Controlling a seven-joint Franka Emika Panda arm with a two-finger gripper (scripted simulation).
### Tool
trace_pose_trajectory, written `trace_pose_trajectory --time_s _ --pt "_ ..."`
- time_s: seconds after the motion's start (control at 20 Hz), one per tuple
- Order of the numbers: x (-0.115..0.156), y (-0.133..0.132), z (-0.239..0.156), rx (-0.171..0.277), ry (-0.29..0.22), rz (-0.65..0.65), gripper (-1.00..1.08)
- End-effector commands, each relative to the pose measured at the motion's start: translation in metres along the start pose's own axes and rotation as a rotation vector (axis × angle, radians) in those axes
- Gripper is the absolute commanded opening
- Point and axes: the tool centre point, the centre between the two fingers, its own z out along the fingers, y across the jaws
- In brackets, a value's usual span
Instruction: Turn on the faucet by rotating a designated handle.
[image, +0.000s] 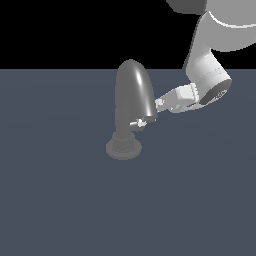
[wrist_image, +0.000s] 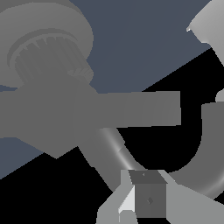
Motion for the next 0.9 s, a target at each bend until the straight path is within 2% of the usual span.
trace_pose_trajectory --time_s 0.0,0.7,0.75,0.8,0.85 --pt "0.0 0.0 0.0 0.0 0.0 0.0 -1.0" --pt "0.052 0.015 0.0 0.0 0.0 0.0 -1.0" --pt "0.052 0.015 0.0 0.0 0.0 0.0 -1.0" --pt "0.032 0.014 0.0 0.003 0.013 -0.029 -1.0" --pt "0.039 0.012 0.0 0.002 0.012 -0.027 -1.0"
